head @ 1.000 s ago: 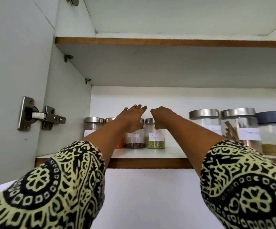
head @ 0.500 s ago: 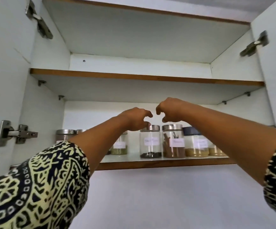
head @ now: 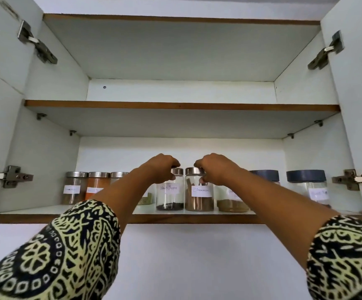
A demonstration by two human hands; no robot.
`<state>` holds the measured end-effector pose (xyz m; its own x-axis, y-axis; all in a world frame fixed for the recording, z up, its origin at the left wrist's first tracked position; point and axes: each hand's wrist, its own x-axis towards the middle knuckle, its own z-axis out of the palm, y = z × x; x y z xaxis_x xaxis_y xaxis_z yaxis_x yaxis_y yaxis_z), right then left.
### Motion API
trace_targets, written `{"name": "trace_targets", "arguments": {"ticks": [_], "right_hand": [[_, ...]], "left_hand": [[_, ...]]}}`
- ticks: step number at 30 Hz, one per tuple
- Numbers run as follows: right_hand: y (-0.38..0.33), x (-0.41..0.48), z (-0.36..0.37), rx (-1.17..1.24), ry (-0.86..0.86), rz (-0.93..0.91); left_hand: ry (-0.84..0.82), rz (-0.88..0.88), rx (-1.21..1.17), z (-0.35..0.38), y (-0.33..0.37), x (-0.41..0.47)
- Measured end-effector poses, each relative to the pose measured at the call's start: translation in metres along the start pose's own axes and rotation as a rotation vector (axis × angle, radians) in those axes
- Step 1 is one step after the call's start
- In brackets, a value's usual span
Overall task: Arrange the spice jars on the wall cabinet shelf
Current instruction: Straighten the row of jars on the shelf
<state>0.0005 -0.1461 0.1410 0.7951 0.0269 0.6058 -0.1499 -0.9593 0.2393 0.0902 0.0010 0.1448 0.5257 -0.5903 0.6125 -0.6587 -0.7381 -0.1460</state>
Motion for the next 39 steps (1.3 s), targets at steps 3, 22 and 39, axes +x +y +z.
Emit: {"name": "trace_targets", "arguments": {"ticks": [3,22,39], "right_hand": [[-0.005,0.013,0.011,-0.011,0.021,0.016],[-0.027,0.111,0.081,-0.132,0.029,0.144],[-0.024,0.132,0.094,-0.157,0.022,0.124]], "left_hand": [[0.015,-0.017,-0.035,0.007,-0.007,0.005],[0.076,0.068,-0.044,0.081,-0.082,0.078],[0.056,0.03,-0.04,0.09,-0.088,0.09]]}}
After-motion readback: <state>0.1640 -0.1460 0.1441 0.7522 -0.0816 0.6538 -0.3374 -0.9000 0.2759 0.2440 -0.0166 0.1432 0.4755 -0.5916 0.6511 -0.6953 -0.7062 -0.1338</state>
